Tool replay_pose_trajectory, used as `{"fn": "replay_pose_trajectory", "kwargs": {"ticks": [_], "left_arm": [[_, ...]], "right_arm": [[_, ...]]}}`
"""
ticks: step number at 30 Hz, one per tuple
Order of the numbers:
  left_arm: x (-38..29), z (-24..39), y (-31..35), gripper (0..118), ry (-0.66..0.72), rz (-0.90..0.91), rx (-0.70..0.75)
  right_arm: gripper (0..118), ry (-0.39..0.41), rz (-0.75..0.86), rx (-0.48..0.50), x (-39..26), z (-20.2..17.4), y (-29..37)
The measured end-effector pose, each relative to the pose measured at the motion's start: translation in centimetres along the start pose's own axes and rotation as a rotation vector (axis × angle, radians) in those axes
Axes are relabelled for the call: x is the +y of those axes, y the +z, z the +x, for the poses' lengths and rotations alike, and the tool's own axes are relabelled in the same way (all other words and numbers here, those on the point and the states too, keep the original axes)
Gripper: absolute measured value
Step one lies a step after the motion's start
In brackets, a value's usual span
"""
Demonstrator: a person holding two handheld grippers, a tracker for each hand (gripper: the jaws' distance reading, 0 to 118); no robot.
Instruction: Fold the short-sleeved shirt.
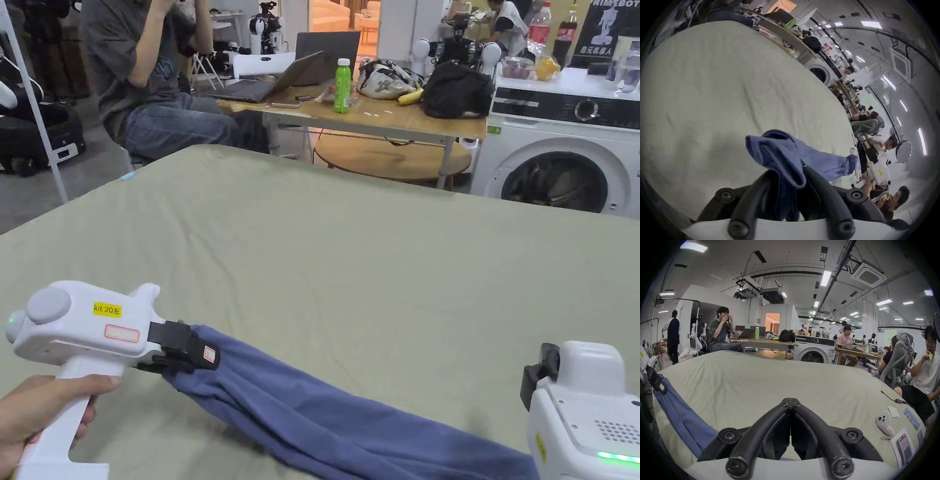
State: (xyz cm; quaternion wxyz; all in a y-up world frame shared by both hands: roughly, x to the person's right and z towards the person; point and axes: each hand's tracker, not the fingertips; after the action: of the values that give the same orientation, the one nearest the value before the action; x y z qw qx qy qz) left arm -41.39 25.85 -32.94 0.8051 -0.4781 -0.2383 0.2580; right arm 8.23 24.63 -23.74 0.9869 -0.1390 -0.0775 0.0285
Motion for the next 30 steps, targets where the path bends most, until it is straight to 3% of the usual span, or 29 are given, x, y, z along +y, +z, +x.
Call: {"fn": "replay_pose_trajectory", "kwargs": {"ticks": [9, 13, 22, 24, 28, 30], "left_arm": [[-1.0, 5.9, -3.0, 2, -0.011, -0.068, -0.286], [-1.6, 8.5, -7.4, 2, -0.028, -0.137, -0.285], [-4.1, 10.4, -19.6, 3, -0.009, -0.342, -0.123], [-5.0, 11.0, -20.7, 16, -0.004, -0.357, -0.088], [-5.7, 11.4, -21.8, 60, 0.054, -0.359, -0.145], [-5.8, 12.4, -21.2, 65, 0.032, -0.353, -0.165]], "right_arm": [[0, -0.011, 0.020, 0.007, 0.9, 0.7, 1.4], [0, -0.028, 0.020, 0.001, 1.3, 1.5, 1.7], [0, -0.020, 0.007, -0.029, 0.7, 2.9, 2.1], [0, -0.020, -0.003, -0.037, 0.5, 3.1, 2.1], [0, -0.024, -0.016, -0.047, 0.2, 3.5, 2.1], [0, -0.024, -0.021, -0.051, 0.1, 3.6, 2.1]]}}
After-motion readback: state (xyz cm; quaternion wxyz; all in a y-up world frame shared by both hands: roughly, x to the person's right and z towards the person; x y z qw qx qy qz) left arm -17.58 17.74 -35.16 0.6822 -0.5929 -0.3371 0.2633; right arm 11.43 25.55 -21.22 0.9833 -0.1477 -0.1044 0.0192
